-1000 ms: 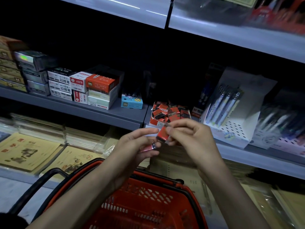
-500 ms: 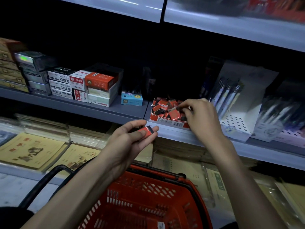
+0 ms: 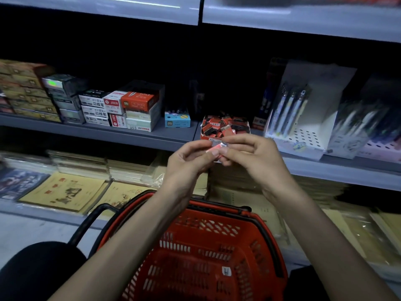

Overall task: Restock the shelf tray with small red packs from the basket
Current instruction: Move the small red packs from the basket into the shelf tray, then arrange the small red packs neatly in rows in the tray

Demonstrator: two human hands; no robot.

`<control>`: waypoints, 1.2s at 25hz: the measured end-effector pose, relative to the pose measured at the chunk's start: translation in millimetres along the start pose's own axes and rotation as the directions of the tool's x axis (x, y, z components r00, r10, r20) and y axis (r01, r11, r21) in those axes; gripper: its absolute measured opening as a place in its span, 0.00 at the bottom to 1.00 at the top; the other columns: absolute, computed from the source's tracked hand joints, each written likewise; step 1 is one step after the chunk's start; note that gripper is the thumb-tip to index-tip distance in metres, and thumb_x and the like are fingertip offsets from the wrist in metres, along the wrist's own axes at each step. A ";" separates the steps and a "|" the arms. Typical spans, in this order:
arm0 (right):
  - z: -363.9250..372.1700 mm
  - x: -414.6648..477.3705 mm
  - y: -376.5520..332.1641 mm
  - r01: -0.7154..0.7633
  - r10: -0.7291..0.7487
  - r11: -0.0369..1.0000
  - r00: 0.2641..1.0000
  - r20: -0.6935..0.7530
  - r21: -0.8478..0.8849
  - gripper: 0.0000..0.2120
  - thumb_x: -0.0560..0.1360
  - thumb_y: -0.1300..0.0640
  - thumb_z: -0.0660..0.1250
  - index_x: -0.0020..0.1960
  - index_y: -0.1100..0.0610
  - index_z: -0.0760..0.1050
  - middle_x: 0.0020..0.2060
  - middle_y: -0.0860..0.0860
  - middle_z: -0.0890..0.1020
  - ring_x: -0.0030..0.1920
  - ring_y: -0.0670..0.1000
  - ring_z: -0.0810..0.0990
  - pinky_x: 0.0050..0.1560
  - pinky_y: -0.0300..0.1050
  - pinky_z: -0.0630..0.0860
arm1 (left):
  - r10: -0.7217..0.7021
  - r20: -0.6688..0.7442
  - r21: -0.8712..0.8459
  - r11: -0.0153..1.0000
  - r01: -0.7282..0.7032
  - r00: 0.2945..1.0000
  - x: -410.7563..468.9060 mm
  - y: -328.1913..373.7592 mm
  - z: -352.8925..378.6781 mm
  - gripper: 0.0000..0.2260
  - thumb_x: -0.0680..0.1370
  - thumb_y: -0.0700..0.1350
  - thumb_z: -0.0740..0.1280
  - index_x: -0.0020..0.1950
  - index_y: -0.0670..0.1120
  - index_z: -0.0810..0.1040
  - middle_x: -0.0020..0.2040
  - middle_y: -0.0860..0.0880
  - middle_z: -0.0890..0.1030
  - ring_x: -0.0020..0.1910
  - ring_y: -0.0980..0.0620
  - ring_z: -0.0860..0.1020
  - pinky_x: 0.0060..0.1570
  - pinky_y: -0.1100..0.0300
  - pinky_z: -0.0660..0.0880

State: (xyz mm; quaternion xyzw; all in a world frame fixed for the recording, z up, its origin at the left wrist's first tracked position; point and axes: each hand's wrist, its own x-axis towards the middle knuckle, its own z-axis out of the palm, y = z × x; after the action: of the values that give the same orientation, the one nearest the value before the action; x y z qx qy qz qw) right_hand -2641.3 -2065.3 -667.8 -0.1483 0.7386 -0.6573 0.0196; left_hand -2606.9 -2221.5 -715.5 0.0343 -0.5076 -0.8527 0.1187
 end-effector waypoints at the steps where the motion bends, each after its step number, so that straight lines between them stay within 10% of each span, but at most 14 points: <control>1: -5.1 2.3 1.7 0.003 -0.002 1.000 0.999 -0.040 0.019 0.11 0.74 0.64 0.76 0.55 0.59 0.83 0.42 0.55 0.88 0.40 0.53 0.88 0.46 0.41 0.83 | -0.006 0.009 0.012 1.000 0.006 1.000 0.1 -0.7 1.3 0.17 0.69 0.42 0.78 0.57 0.43 0.84 0.52 0.40 0.87 0.51 0.48 0.86 0.47 0.61 0.80; 5: -28.5 26.4 13.0 0.211 -0.340 0.903 0.883 -0.323 -0.374 0.08 0.75 0.60 0.75 0.54 0.55 0.84 0.43 0.48 0.87 0.42 0.45 0.86 0.46 0.38 0.83 | -0.032 -0.054 0.130 0.991 0.039 0.998 6.9 -1.9 7.8 0.09 0.78 0.42 0.75 0.58 0.47 0.84 0.51 0.48 0.87 0.53 0.50 0.86 0.49 0.59 0.78; 10: -23.5 42.1 42.2 0.278 -0.527 0.555 0.847 -0.073 -0.784 0.12 0.77 0.67 0.69 0.58 0.59 0.85 0.52 0.52 0.85 0.50 0.52 0.83 0.55 0.49 0.81 | 0.017 -0.149 0.288 0.957 0.028 0.989 3.8 -9.4 4.5 0.07 0.80 0.41 0.71 0.58 0.47 0.84 0.52 0.46 0.86 0.51 0.50 0.85 0.50 0.58 0.80; 15: -21.1 38.6 42.3 0.260 -0.477 0.496 0.879 -0.010 -0.829 0.18 0.77 0.71 0.64 0.64 0.61 0.81 0.58 0.54 0.82 0.58 0.56 0.79 0.61 0.50 0.77 | 0.162 -0.066 0.542 0.834 -0.101 0.985 -11.9 -10.0 -6.3 0.06 0.81 0.39 0.69 0.56 0.45 0.83 0.46 0.46 0.84 0.46 0.54 0.82 0.43 0.66 0.76; 25: -25.9 -34.7 60.5 0.335 -0.402 0.474 0.905 0.139 -0.814 0.21 0.80 0.50 0.68 0.71 0.53 0.74 0.63 0.50 0.76 0.64 0.52 0.74 0.60 0.51 0.77 | 0.187 0.292 0.955 0.000 -0.297 0.938 -44.6 9.3 -56.4 0.23 0.79 0.59 0.64 0.72 0.53 0.75 0.66 0.51 0.76 0.66 0.50 0.76 0.63 0.50 0.75; 30: -44.9 -102.5 126.8 0.385 -0.309 0.329 0.907 0.287 -0.862 0.20 0.76 0.49 0.71 0.66 0.51 0.78 0.60 0.48 0.79 0.62 0.51 0.76 0.63 0.47 0.68 | 0.063 0.323 0.926 -0.226 -0.301 0.944 -81.5 -20.6 -111.6 0.28 0.77 0.63 0.59 0.72 0.50 0.74 0.66 0.47 0.76 0.63 0.43 0.77 0.59 0.47 0.78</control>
State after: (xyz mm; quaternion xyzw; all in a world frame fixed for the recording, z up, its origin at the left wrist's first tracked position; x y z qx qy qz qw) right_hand -2577.9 -1985.2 -802.7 -0.3120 0.9233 -0.1362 -0.1779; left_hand -2511.3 -2288.4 -792.4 -0.0286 -0.9832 -0.1214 0.1334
